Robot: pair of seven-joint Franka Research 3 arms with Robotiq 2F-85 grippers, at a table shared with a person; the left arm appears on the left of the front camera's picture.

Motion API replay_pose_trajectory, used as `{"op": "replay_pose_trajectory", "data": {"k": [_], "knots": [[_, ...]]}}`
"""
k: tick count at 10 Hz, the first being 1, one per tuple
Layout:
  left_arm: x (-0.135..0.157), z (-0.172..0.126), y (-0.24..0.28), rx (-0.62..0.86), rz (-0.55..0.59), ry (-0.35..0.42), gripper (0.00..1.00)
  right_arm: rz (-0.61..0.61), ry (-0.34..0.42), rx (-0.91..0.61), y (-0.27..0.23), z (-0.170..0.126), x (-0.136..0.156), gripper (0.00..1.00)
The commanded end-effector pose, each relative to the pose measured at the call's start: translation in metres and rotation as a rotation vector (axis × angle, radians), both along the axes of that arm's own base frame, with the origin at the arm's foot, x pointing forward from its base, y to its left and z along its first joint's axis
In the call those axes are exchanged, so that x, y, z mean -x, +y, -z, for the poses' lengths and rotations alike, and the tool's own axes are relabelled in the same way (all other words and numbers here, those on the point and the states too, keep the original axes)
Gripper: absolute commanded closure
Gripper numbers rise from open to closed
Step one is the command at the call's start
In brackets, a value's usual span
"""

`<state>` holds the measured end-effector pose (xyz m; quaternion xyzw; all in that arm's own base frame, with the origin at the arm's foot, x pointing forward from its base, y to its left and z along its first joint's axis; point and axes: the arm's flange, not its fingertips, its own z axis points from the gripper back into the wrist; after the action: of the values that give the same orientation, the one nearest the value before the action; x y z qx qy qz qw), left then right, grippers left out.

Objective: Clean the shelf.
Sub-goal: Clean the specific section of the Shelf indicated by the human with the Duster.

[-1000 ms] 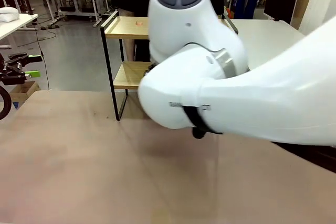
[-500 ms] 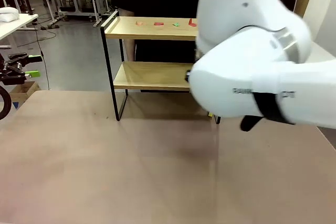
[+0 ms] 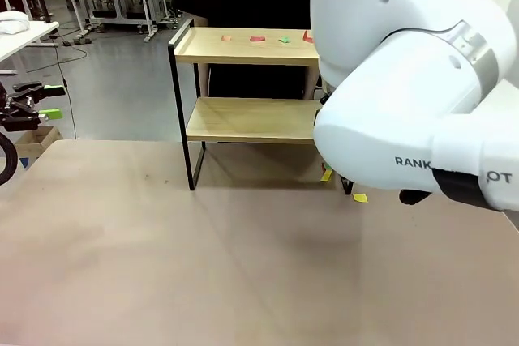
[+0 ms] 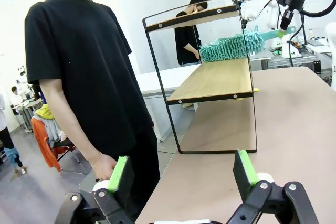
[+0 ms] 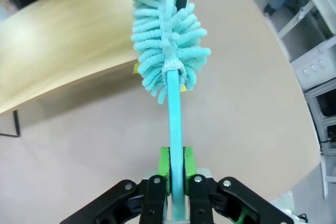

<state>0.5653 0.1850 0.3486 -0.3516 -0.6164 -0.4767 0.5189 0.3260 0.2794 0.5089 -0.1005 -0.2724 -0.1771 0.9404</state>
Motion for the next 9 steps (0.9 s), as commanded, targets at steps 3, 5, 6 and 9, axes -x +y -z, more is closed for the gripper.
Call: {"op": "replay_pose_trajectory", "data": {"k": [3,5,6,9], "knots": [[0.002,-0.003,-0.001,0.001,-0.001,-0.004,0.00,0.000,0.000,0.000,0.000,0.000,0.000,0.87],[0.002,-0.003,-0.001,0.001,-0.001,-0.004,0.00,-0.018,-0.004,-0.012,0.007,-0.002,0.004,0.87],[0.002,-0.003,-0.001,0.001,-0.001,-0.004,0.00,-0.048,-0.034,-0.060,0.005,-0.007,0.010,0.87],[0.002,-0.003,-0.001,0.001,-0.001,-0.004,0.00,-0.153,-0.087,-0.174,-0.003,-0.032,0.033,0.87]]}}
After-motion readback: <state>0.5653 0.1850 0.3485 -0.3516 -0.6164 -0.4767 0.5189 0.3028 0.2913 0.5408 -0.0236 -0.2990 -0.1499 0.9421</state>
